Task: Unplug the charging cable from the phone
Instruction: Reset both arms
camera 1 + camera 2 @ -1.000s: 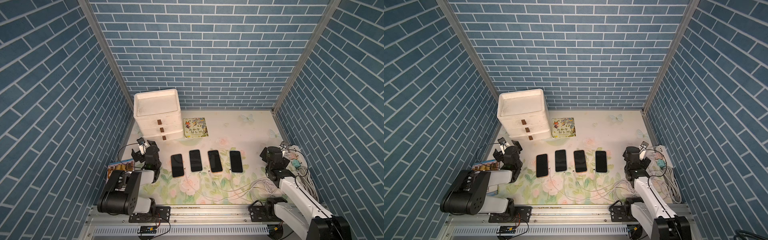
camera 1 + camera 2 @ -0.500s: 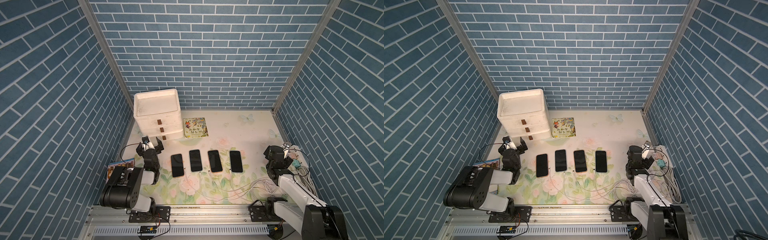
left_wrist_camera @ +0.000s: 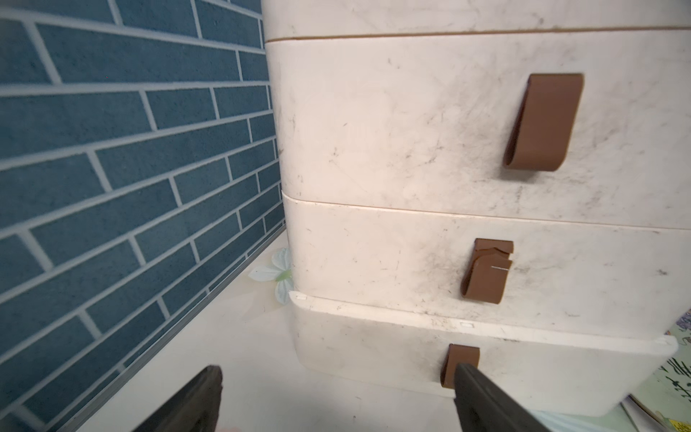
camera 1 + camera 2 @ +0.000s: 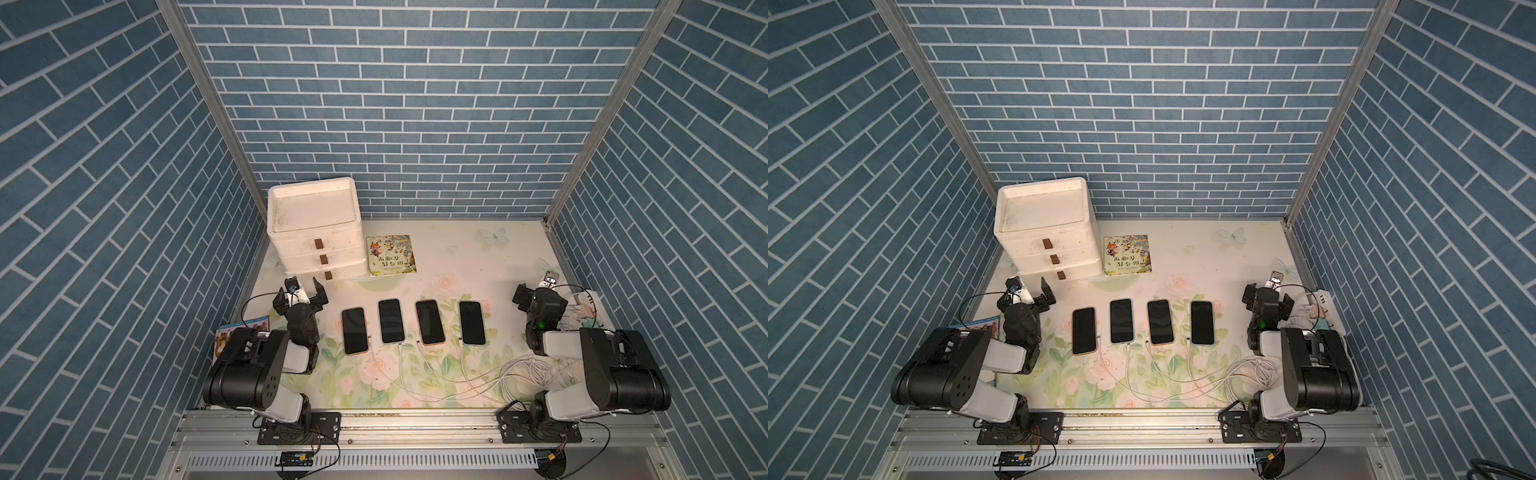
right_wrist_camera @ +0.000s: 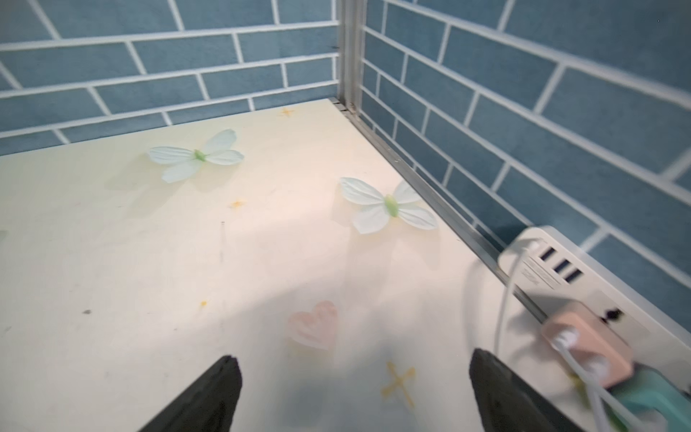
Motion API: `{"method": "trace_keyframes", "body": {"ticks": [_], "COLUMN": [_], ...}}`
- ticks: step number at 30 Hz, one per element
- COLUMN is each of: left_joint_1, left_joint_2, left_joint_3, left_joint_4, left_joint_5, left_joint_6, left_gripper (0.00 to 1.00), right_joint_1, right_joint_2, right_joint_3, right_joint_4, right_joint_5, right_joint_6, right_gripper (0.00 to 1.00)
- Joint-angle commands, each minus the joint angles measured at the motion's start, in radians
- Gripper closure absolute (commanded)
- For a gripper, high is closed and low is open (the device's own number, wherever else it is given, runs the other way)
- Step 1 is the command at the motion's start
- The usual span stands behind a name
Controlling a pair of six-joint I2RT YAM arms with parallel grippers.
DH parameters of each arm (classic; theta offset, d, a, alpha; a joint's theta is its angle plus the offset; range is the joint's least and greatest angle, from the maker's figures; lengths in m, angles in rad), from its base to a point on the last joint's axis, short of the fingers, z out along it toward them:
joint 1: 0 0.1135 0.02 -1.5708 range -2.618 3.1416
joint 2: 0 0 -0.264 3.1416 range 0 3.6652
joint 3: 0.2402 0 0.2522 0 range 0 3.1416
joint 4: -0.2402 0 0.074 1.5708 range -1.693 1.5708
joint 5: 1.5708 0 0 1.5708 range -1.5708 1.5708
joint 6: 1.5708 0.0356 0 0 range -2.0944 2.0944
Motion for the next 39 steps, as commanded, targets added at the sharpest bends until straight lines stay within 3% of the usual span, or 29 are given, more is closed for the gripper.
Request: {"method": "trace_keyframes", "body": {"ticks": [1, 5, 12, 39], "left_joint_1": [-0.002, -0.002, -0.002, -0.002], "left_joint_2": [0.004, 0.003, 0.004, 0.003], "left_joint_3": [0.008, 0.007, 0.004, 0.006], "left_joint_4": [0.017, 0.016, 0.021, 0.02], "left_joint_5": [0.004, 0.005, 0.004, 0.005], "left_joint_6": [0.011, 0.011, 0.012, 0.014], "left_gripper": [0.0, 0.0, 0.0, 0.0], "right_joint_1": [0.024, 0.006, 0.044, 0.041], "right_joint_2": [0.01, 0.037, 0.024, 0.028], "right_joint_3": [-0.01, -0.132, -0.144, -0.139], "right_joint_4": [0.168, 0.423, 0.425, 0.417], "right_joint_5": [-0.181, -0.266, -0.169, -0.193], "right_joint_6": [-0.138, -0.15, -0.163, -0.164], "right_gripper": [0.0, 0.0, 0.0, 0.0]}}
